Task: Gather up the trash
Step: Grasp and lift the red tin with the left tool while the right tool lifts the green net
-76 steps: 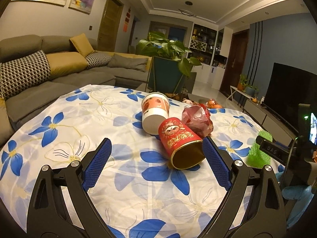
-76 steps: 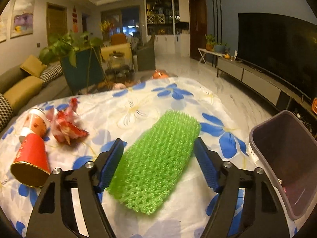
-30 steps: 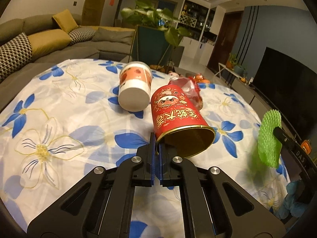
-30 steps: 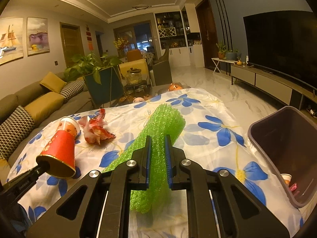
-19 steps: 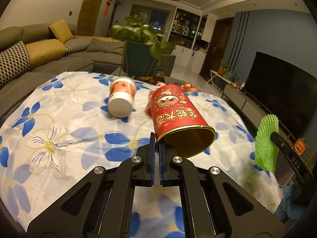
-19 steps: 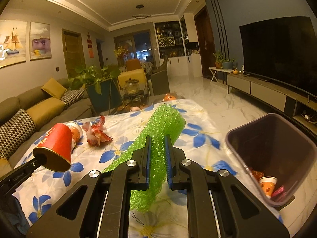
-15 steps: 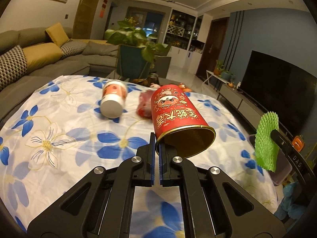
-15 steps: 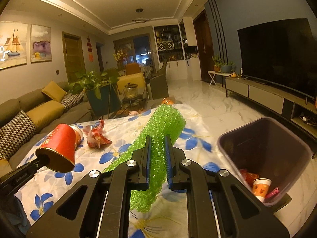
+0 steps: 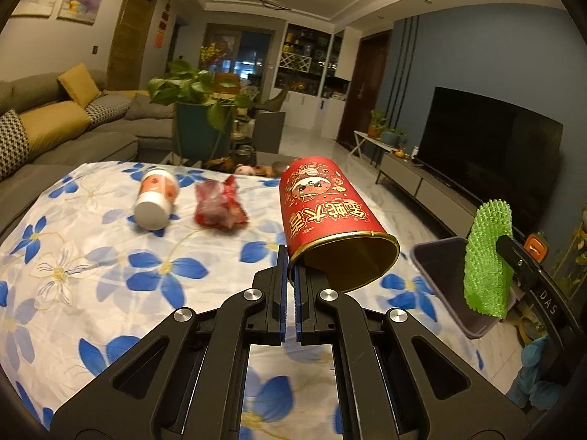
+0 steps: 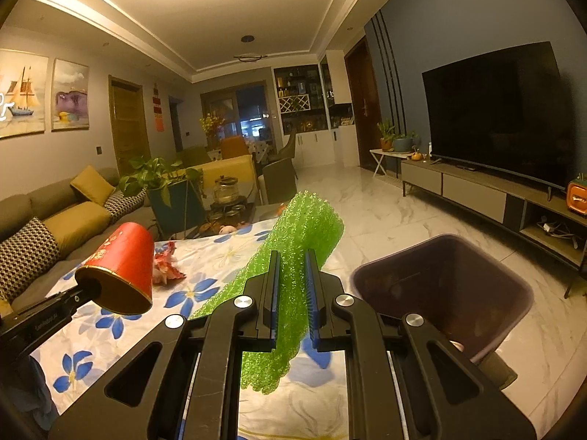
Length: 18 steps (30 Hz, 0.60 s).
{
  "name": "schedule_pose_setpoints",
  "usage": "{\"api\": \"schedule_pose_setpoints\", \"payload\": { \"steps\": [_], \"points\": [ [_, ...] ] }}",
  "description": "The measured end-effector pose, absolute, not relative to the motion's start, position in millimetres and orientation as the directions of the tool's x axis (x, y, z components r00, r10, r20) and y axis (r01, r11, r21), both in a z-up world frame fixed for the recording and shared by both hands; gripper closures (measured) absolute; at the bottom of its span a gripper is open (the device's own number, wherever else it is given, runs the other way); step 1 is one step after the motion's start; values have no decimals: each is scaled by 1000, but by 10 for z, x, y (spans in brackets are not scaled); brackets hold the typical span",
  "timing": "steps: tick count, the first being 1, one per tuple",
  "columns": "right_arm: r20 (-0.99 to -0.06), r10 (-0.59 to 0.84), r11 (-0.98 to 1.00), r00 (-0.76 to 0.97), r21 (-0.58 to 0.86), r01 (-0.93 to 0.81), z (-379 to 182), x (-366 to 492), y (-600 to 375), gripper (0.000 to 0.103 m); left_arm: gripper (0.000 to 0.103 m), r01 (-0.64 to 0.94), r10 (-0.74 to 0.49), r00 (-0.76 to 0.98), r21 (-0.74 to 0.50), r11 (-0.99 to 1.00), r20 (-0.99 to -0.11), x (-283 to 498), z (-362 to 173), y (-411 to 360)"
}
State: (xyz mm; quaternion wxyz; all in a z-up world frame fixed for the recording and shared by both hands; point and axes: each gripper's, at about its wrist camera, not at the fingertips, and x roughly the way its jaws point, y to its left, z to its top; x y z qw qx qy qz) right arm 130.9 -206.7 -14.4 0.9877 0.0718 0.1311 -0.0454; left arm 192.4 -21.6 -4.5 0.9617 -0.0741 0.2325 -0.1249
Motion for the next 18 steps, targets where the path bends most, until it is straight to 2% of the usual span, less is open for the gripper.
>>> {"api": "schedule_pose_setpoints", "payload": {
  "steps": [18],
  "points": [
    [-226,-163,978,960,94,188,-117,1116,-2455,90,101,344,-380,832,-162,925,-404,1882,82,-1041]
  ]
}}
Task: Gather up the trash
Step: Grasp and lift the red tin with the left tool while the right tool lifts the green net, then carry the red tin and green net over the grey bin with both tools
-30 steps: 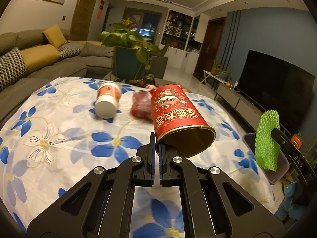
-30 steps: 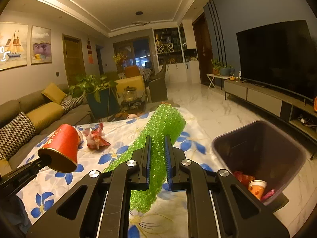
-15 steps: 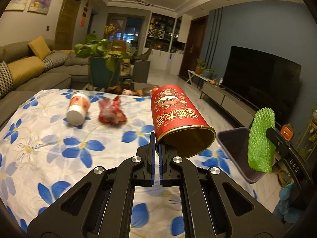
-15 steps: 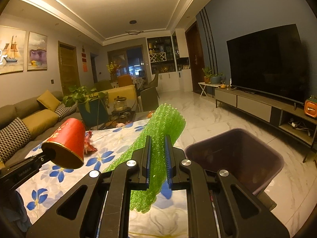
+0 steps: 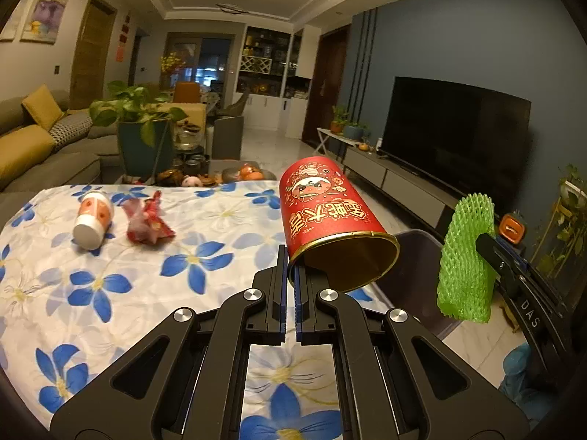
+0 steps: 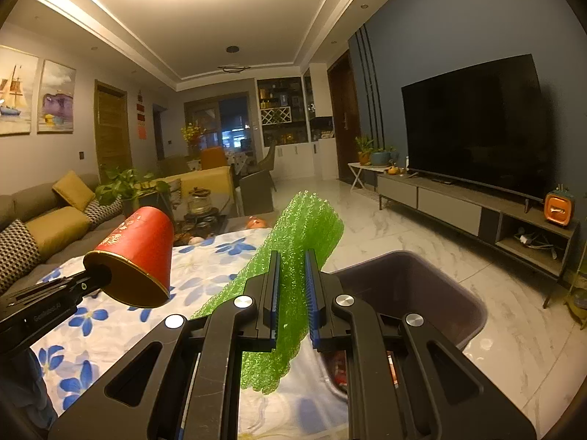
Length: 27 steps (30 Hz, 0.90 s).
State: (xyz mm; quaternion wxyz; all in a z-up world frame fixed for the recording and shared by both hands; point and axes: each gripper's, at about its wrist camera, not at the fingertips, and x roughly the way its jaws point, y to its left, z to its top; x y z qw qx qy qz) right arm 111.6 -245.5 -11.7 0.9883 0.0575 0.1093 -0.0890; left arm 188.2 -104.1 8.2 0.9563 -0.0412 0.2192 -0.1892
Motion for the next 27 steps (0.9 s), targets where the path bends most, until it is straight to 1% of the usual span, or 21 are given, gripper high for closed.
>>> {"api": "schedule_pose_setpoints", "payload": {
  "steps": [19,27],
  "points": [
    [-199,-270,954,942,76,290,-134,1013,-3006,90,101,447,-464,778,-146,882,-423,2072,0,-1864],
    [-208,-309,941,928,73,330,-186,1016,-3176,90,101,483,-488,757,-131,866,-434,2146,-77,-2206]
  ]
}}
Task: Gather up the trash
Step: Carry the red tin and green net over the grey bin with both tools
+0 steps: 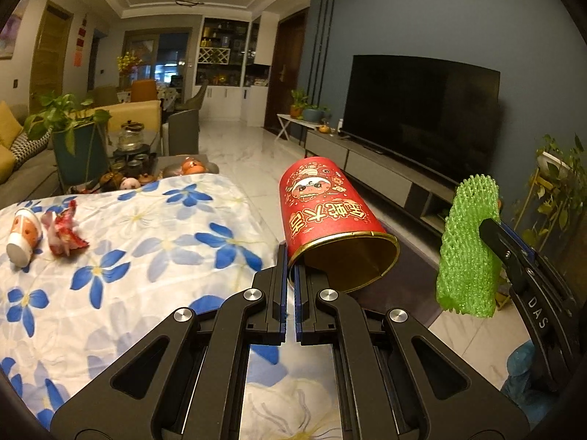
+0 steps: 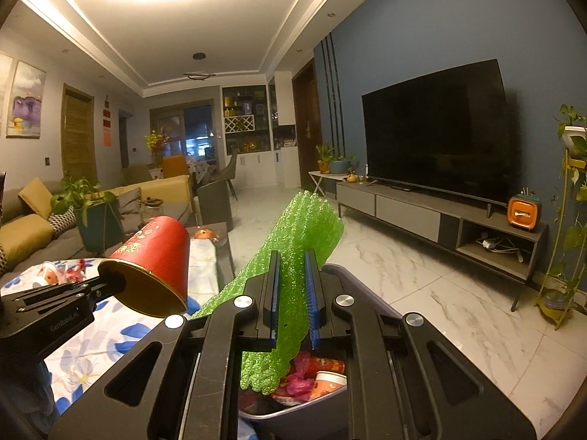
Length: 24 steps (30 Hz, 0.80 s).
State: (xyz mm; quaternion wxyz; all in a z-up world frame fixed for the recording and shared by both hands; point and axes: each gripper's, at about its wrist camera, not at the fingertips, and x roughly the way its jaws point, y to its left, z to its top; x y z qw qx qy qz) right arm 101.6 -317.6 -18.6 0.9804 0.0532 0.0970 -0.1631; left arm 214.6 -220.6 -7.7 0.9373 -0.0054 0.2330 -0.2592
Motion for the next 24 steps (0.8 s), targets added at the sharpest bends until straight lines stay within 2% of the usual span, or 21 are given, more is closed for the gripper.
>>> {"api": "schedule_pose_setpoints", "payload": {
  "steps": [24],
  "points": [
    [-236,-349,926,907,60,372,-305,1187,-3353,89,101,534,-525,706,-130,836,-476,2399,-342,-2684]
  ]
}}
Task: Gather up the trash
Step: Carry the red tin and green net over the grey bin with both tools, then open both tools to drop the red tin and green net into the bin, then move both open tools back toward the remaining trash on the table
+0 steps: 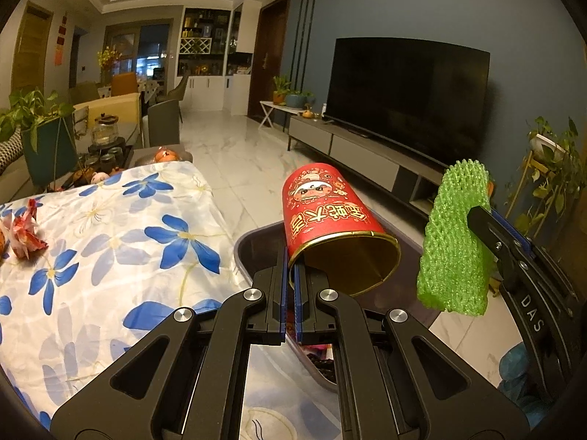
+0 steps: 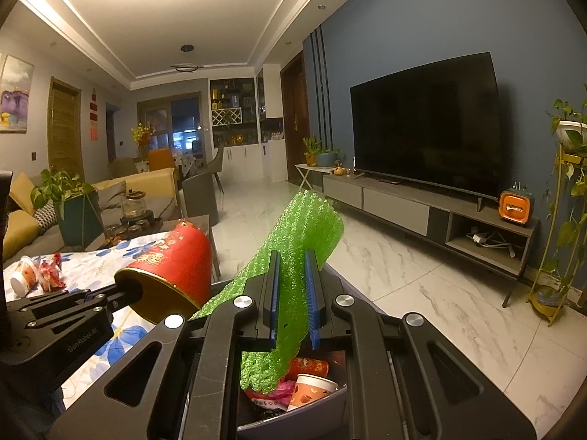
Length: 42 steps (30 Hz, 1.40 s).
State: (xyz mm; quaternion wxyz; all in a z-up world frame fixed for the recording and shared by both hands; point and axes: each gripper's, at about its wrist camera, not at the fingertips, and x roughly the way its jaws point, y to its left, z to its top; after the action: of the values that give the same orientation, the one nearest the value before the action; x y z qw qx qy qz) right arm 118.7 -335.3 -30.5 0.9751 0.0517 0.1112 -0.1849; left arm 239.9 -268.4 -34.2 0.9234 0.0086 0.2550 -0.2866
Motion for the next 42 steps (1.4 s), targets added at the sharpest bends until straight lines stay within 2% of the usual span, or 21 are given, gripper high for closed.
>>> {"api": "schedule_pose_setpoints", "payload": {
  "steps": [15,19,22,24,26,30,36,38,42],
  "points": [
    [-257,-336,930,906,64,363,-367,1287,-3417,83,100,556,-551,667,-157,816,-501,2453,-460,-2744],
    [-265,-339,928,903,65,368,-374,1303,-3409,74,99,557,-550,663,-156,816,-508,2468,-484,-2742],
    [-269,-340,927,901,67,369,-376,1305,-3419,69,92,557,-562,646,-184,810,-517,2489,-493,-2721],
    [-269,-343,925,900,70,373,-378,1293,-3429,67,81,550,-558,651,-187,814,-515,2485,-491,-2703],
    [-268,-349,922,898,74,380,-384,1278,-3438,62,63,549,-563,653,-195,812,-506,2471,-480,-2686],
    [-268,-353,917,896,89,388,-385,1214,-3457,57,48,544,-566,663,-205,814,-490,2457,-457,-2627],
    [-263,-337,920,904,111,375,-360,1141,-3418,47,32,512,-545,690,-210,833,-477,2397,-427,-2443],
    [-258,-332,921,907,118,370,-352,1125,-3401,38,27,491,-524,709,-202,847,-473,2358,-405,-2347],
    [-245,-314,926,917,136,353,-340,1071,-3333,27,22,443,-481,759,-193,875,-439,2238,-317,-2057]
  ]
}}
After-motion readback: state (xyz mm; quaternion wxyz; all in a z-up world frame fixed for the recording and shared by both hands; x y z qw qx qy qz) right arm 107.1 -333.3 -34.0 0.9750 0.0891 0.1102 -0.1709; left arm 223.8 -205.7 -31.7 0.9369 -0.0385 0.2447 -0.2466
